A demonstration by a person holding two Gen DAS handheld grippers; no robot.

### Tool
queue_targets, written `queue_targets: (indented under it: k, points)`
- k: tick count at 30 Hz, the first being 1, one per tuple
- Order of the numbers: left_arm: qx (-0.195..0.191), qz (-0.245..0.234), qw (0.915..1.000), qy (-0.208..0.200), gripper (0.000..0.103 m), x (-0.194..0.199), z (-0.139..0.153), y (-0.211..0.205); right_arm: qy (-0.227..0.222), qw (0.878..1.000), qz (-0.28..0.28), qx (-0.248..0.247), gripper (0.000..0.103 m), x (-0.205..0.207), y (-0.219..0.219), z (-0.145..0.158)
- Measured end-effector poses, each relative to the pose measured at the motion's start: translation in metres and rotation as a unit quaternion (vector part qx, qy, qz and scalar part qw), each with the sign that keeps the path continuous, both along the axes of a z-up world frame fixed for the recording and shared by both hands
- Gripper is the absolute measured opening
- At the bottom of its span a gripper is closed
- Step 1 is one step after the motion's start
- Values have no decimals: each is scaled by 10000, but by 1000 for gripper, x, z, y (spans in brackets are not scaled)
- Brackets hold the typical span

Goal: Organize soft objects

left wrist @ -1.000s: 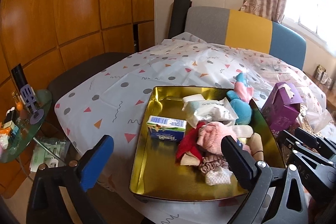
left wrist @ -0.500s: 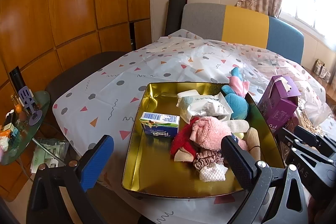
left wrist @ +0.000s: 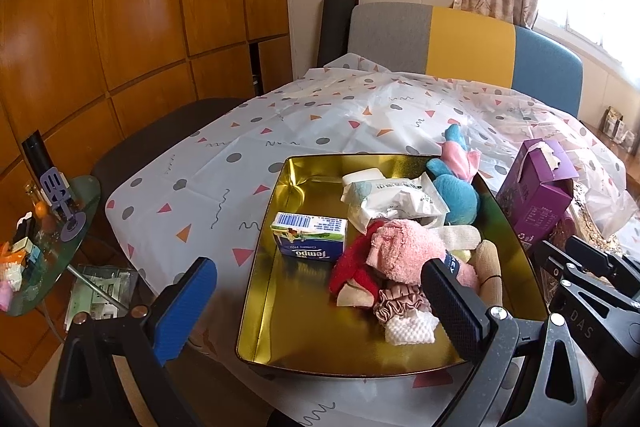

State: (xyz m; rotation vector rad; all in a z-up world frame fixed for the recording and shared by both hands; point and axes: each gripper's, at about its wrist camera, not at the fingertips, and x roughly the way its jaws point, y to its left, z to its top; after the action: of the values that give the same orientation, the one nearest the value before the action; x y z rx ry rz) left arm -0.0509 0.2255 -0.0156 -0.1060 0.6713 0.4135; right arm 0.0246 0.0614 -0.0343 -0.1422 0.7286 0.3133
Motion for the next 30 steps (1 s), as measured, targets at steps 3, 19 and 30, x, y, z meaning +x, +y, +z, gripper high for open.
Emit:
queue_targets:
  k: [3,19,30]
  points:
    - [-22,9,10000,-6,103,0,0,1,2,10000,4,-6,40,0,0,0]
    - [-49,17,10000,22,103,-1,-1,1,14,10000,18,-20,40,0,1,-1]
    - [-57,34,10000,31,103,-2,-2,2,21,10000,38,-35,40,-1,1,-1]
